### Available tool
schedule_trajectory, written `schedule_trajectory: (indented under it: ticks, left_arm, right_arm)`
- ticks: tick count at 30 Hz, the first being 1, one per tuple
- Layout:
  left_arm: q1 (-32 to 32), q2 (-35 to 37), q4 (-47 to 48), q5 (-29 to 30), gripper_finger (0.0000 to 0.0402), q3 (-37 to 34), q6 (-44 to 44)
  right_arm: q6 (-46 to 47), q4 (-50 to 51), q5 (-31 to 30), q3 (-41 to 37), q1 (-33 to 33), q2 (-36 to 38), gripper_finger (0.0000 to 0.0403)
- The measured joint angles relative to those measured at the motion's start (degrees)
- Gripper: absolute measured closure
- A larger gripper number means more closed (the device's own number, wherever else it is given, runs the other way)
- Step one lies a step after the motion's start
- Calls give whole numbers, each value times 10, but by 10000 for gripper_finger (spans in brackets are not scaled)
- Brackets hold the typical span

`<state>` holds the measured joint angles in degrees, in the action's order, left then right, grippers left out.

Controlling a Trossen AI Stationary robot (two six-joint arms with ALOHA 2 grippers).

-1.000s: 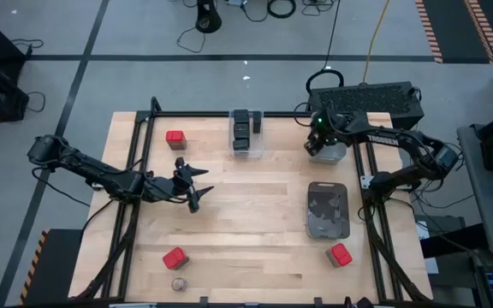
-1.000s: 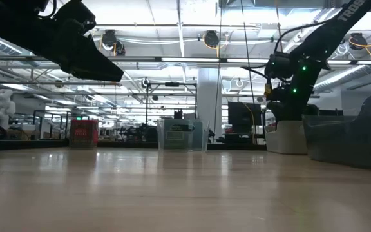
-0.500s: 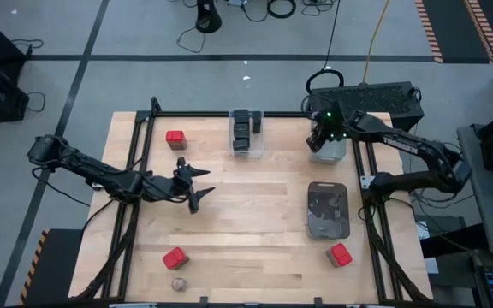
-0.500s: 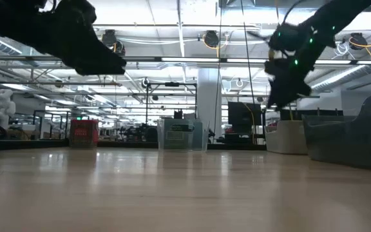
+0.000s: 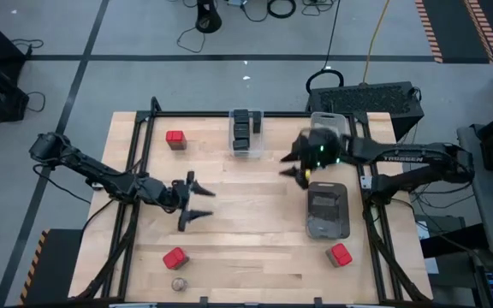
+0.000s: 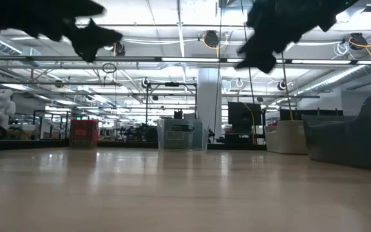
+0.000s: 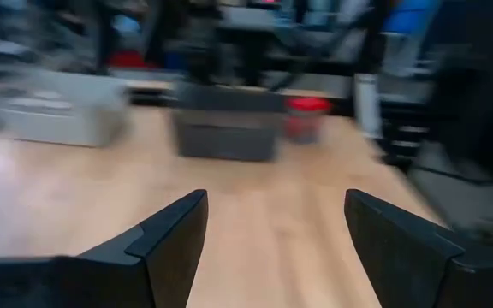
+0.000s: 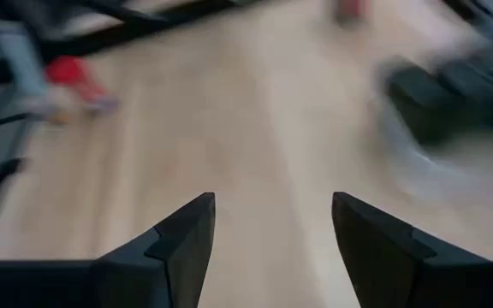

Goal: Sort spices by type
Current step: Put the transparent seasoning bottle into the gray bin

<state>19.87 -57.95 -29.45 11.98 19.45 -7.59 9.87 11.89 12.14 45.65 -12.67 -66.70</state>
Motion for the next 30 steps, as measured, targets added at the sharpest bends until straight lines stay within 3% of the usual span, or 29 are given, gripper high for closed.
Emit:
schedule_trajectory:
  ticks: [6, 12, 18, 25, 30]
  left_arm:
    - [98, -2, 139, -30, 120, 82, -87]
    - [210, -48, 330, 52, 121, 243, -173]
    - [275, -172, 497, 93, 121, 379, -341]
    - [310, -313, 684, 15, 121, 510, -556]
    - [323, -374, 726, -50, 121, 559, -611]
  right_arm:
    - [-12, -151, -2, 0, 122, -45, 183]
    - [-40, -232, -9, 0, 176, -103, 183]
    - [-52, -241, -59, 0, 188, -148, 183]
    - [-51, -255, -64, 0, 188, -179, 183]
    - [-52, -263, -63, 0, 192, -183, 183]
